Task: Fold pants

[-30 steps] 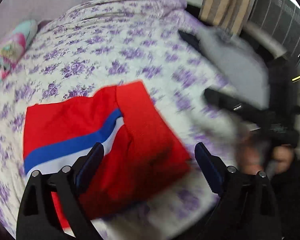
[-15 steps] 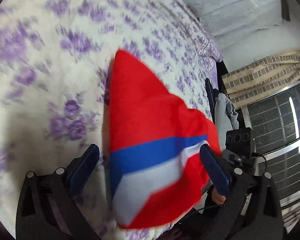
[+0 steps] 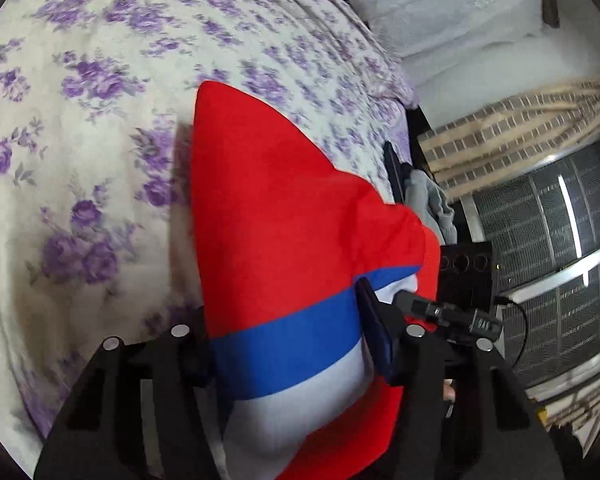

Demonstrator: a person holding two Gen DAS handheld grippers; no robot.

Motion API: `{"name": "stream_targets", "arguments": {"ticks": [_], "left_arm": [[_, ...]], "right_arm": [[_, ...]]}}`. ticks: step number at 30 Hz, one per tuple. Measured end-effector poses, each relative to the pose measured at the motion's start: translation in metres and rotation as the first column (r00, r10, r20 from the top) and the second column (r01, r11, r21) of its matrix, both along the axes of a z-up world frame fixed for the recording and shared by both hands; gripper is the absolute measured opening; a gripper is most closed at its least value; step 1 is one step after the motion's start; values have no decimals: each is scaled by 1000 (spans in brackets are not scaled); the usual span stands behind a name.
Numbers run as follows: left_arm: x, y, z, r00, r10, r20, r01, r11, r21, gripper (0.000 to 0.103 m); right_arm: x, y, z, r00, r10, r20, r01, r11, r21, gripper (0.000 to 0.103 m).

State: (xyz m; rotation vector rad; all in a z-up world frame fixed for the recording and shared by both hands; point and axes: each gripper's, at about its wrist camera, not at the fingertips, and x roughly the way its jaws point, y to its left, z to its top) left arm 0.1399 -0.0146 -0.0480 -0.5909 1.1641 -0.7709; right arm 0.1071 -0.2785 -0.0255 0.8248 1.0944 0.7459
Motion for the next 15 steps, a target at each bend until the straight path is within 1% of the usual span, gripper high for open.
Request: {"name": "stream_targets", "arguments": {"ticks": [4, 7, 10, 11, 12, 13, 15], "left_arm": [[-1, -11, 22, 999, -5, 40, 4, 1000, 15, 50], [17, -17, 49, 995, 5, 96, -7, 1000, 22, 50], [58, -27, 80, 990, 4, 138, -10, 999, 48, 50], [82, -31, 93, 987, 9, 161, -19, 998, 57, 50], [97, -33, 101, 984, 16, 176, -27, 998, 62, 50], [115, -35, 111, 981, 20, 193, -33, 997, 67, 50], [157, -42, 124, 973, 37, 226, -57, 995, 82, 51]], "right_arm": [[4, -13, 13, 999, -19, 28, 18, 1000, 14, 36], [24, -20, 38, 996, -19, 87, 19, 1000, 2, 36], [69, -30, 75, 987, -29, 160, 37, 998, -48, 36], [87, -32, 85, 982, -34, 184, 47, 997, -66, 36], [102, -34, 92, 979, -39, 202, 57, 995, -82, 36], [129, -36, 103, 973, -53, 224, 78, 992, -103, 36], [167, -40, 113, 965, -72, 250, 108, 985, -132, 37]]}}
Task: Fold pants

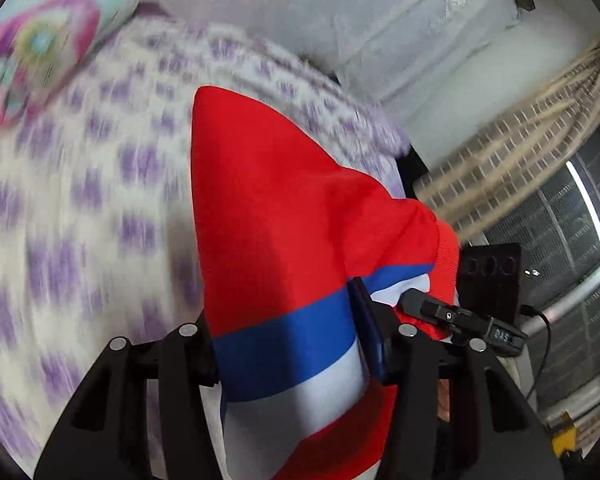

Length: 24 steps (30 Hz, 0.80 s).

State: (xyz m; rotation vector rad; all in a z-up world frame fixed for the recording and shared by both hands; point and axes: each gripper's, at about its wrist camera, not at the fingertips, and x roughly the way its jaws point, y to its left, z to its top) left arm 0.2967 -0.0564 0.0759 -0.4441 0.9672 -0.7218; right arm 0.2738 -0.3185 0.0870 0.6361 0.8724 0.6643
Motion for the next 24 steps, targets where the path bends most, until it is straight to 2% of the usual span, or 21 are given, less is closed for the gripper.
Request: {"name": "stream_targets", "arguments": {"ticks": [1, 3, 4, 5, 6, 7, 8, 9, 10, 11, 12, 15, 17, 19, 21, 24], "left_arm": [[22, -4, 5, 1000, 6, 14, -6, 1000, 8, 51], [69, -11, 6, 999, 29, 34, -31, 999, 38, 58], [92, -15, 1, 999, 36, 32, -37, 998, 41, 74], [116, -18, -8, 999, 42, 28, -44, 997, 58, 95], [142, -19, -26, 997, 68, 26, -71, 991, 112, 99], [161, -16, -43, 992, 125, 30, -128, 975, 182, 98], [176, -8, -64, 982, 190, 9, -186, 950, 250, 97], [190, 7, -87, 963, 263, -54, -235, 925, 300, 97], [193, 23, -100, 943, 317, -103, -274, 914, 299, 97], [191, 34, -101, 937, 331, -113, -292, 918, 266, 97], [180, 46, -95, 941, 324, -97, -297, 929, 221, 97], [136, 57, -61, 951, 310, 16, -304, 918, 256, 98], [92, 55, -37, 948, 304, 89, -317, 908, 274, 98], [36, 46, -13, 949, 274, 156, -310, 902, 302, 98], [-28, 30, 10, 939, 235, 251, -315, 882, 350, 98], [-116, 10, 32, 913, 186, 364, -334, 853, 402, 98]], "right_arm": [[23, -1, 4, 1000, -17, 8, 17, 1000, -17, 38], [72, 3, 5, 999, -40, 33, 43, 997, -66, 46], [99, 7, -1, 997, -55, 48, 60, 992, -108, 60], [117, 7, -9, 994, -85, 68, 94, 984, -153, 84], [134, 9, -22, 986, -137, 91, 154, 962, -225, 97], [157, 11, -46, 972, -208, 108, 233, 911, -340, 99], [168, 13, -63, 967, -234, 97, 254, 878, -406, 95], [176, 12, -86, 961, -271, 62, 268, 841, -470, 88], [176, 9, -95, 958, -284, 42, 269, 838, -474, 78], [168, 2, -101, 956, -292, 29, 277, 866, -418, 78], [154, -5, -97, 950, -310, 41, 302, 877, -373, 78], [108, -13, -71, 944, -310, 110, 329, 883, -334, 80], [65, -14, -48, 944, -295, 148, 328, 880, -342, 85], [16, -9, -21, 938, -269, 217, 335, 862, -380, 92], [-44, 1, 6, 924, -229, 305, 348, 833, -429, 97], [-127, 3, 33, 893, -195, 407, 375, 822, -429, 99]]}}
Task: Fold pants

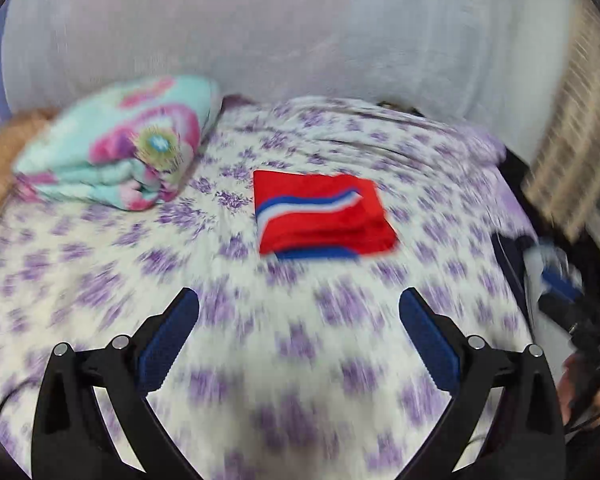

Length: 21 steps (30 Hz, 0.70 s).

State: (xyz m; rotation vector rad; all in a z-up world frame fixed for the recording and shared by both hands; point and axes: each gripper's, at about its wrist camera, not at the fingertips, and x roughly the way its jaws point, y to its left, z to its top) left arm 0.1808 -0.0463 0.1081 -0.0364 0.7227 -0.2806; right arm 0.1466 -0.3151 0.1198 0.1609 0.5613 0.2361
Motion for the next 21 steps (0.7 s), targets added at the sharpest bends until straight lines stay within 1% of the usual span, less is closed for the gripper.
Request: {"name": "stream_targets", "arguments": {"ticks": [2, 4, 7, 9, 13, 14, 16, 17, 19, 21], "left_arm": [[-45, -7, 8, 999, -15, 41, 14, 1000, 21, 98], [-93, -14, 15, 996, -10, 85, 7, 999, 38, 98], [-145, -17, 15, 991, 7, 135, -14, 999, 51, 98], [-169, -20, 8, 991, 3, 134, -13, 997, 71, 98], [-197, -19, -12, 993, 51, 104, -63, 991, 121, 98], [-201, -17, -17, 993, 59, 98, -71, 990, 123, 98], [-207, -12, -31, 994, 90, 54, -97, 986, 138, 98], [-210, -11, -35, 994, 99, 44, -105, 983, 148, 98], [-219, -6, -42, 989, 139, 46, -145, 972, 184, 98], [-225, -1, -46, 986, 160, 46, -166, 968, 191, 98]], "right_arm": [[-46, 0, 6, 999, 7, 39, -7, 1000, -1, 99], [-81, -2, 7, 999, 3, 49, -4, 1000, 17, 99], [-128, 3, 5, 999, 11, 54, -12, 1000, 20, 99], [-151, 9, 1, 998, 11, 69, -10, 1000, -14, 99], [-181, 21, -15, 996, -13, 84, 20, 997, -77, 99], [-188, 23, -21, 997, -12, 79, 18, 996, -85, 99], [-196, 25, -31, 998, -9, 55, 14, 996, -93, 99], [-200, 25, -35, 999, -5, 42, 9, 996, -94, 99], [-210, 25, -40, 999, -15, 40, 19, 994, -103, 99], [-218, 24, -42, 999, -24, 46, 29, 994, -108, 99]]}}
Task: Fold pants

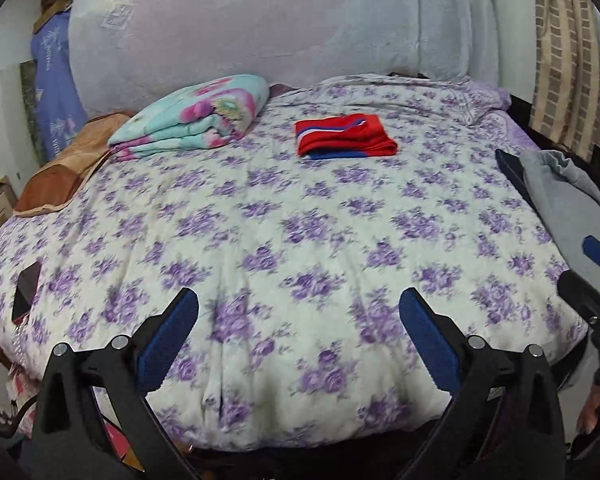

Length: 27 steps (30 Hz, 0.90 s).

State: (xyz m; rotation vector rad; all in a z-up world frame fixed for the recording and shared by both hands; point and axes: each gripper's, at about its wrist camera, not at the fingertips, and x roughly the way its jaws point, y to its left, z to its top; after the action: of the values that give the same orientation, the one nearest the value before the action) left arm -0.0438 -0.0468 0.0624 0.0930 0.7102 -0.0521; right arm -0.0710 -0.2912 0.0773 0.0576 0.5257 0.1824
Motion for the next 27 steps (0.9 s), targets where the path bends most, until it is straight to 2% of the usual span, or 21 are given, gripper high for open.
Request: {"name": "stream_targets", "arguments": {"ticks": [6, 27], "left_arm": [[-4, 7, -2, 1000, 21, -3, -21, 1000, -15, 98], [3, 7, -5, 1000, 27, -7, -27, 1000, -11, 98]], "right_arm": [[-6, -9, -2, 999, -32, -7, 32, 999, 23, 99], [-4, -7, -7, 999, -30, -24, 31, 999, 27, 99]]}}
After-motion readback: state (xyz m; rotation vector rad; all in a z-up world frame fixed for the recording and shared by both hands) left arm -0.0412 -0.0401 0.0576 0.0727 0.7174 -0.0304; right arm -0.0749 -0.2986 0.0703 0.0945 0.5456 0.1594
